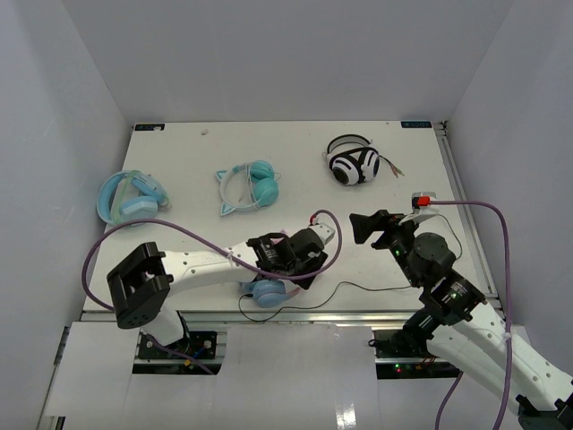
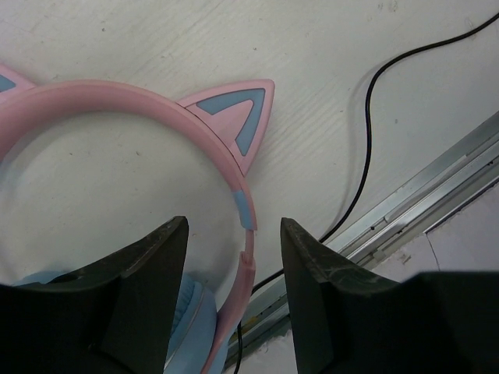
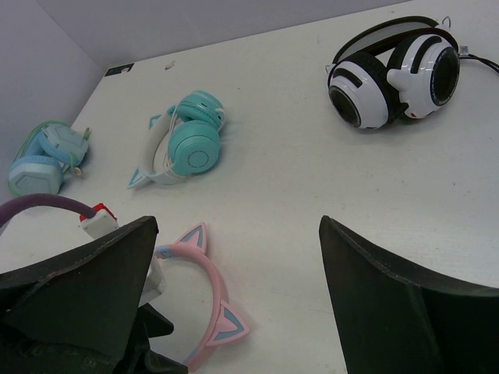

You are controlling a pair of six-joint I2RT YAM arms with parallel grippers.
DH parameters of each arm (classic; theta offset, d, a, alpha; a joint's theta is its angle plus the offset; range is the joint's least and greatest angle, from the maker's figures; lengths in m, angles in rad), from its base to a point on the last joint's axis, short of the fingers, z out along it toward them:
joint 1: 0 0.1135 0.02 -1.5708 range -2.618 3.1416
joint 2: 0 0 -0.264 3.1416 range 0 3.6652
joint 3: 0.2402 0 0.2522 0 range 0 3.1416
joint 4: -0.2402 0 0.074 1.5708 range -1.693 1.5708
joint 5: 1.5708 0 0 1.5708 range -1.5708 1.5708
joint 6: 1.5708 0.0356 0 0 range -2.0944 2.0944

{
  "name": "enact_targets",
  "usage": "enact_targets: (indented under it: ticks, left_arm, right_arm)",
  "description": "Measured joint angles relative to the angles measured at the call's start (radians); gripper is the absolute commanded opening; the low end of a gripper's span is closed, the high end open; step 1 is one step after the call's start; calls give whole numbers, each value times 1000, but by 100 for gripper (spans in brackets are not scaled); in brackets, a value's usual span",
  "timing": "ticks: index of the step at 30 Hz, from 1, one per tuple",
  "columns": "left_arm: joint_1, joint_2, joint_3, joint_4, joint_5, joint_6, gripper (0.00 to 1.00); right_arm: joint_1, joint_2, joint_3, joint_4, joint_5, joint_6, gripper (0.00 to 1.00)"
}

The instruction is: Wrap the headphones

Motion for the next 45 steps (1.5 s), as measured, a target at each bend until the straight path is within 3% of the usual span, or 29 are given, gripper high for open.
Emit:
enact_targets:
  ticks: [12, 15, 23, 29, 35, 45]
  left_arm:
    - [-4, 157, 82, -45, 3, 21, 58]
    - [-4, 222, 122, -51, 1, 26, 45]
    - [-6, 281, 162, -72, -18, 17, 0]
    - [-6, 254, 166, -98, -12, -9, 0]
    - [-6, 18, 193, -107, 61, -54, 0]
    - [-6, -619, 238, 145, 174, -168, 0]
  right_arm:
    - [0, -14, 0, 0, 2, -1, 91]
    - [0, -15, 0, 0, 2, -1, 91]
    - [0, -15, 0, 0, 6, -2, 91]
    - [0, -15, 0, 0, 9, -5, 92]
    - [0, -15, 51, -40, -33, -15, 94]
    - [0, -209, 19, -14, -98, -12, 97]
